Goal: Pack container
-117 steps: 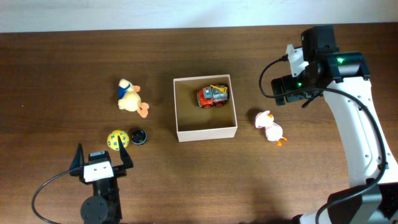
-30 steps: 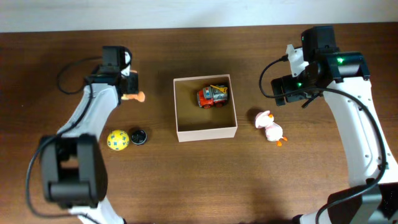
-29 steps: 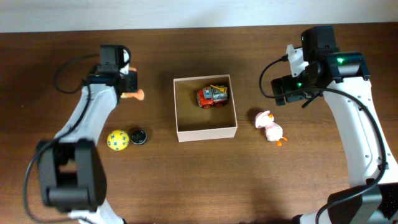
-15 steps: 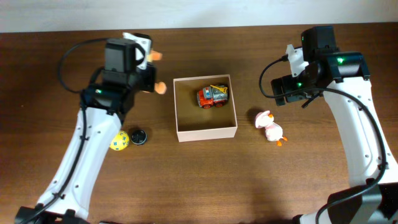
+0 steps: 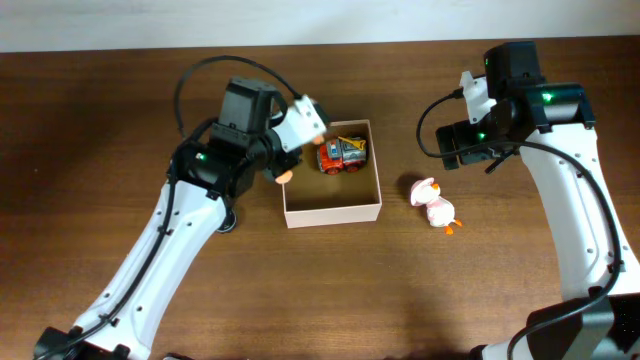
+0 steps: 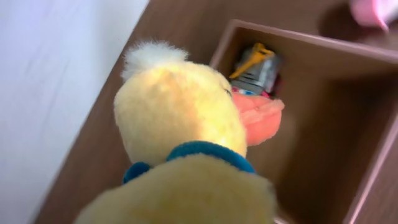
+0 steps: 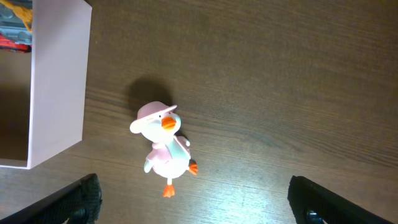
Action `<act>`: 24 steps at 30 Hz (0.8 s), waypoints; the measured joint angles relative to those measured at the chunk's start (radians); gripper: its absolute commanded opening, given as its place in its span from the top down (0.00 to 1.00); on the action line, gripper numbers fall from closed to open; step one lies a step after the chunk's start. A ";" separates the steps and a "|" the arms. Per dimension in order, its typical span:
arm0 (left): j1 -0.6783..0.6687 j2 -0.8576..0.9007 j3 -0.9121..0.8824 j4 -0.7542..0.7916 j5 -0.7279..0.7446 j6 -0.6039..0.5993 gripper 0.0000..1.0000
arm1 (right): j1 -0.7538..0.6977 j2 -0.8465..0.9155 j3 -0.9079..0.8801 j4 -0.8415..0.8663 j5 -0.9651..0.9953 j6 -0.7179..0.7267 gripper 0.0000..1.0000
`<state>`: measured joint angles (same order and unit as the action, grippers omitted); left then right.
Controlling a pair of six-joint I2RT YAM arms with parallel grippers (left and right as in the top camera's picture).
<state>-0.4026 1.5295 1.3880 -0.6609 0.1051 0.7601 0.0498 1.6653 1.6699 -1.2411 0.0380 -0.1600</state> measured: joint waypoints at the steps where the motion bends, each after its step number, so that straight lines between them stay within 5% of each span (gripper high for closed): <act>1: -0.002 0.000 0.000 -0.008 0.009 0.036 0.97 | 0.000 0.000 0.000 0.000 0.000 0.000 0.01; 7: -0.002 0.000 0.000 -0.030 0.041 0.164 0.98 | 0.000 0.000 0.000 0.000 0.000 0.000 0.01; 15: -0.002 0.000 0.000 -0.128 0.256 0.529 0.98 | 0.000 0.000 0.000 0.000 0.000 0.000 0.01; 24: -0.002 0.000 0.000 -0.136 0.314 0.619 0.98 | 0.000 0.000 0.000 0.000 0.000 0.000 0.01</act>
<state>-0.4046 1.5295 1.3880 -0.7971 0.4191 1.3792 0.0498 1.6653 1.6699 -1.2411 0.0380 -0.1596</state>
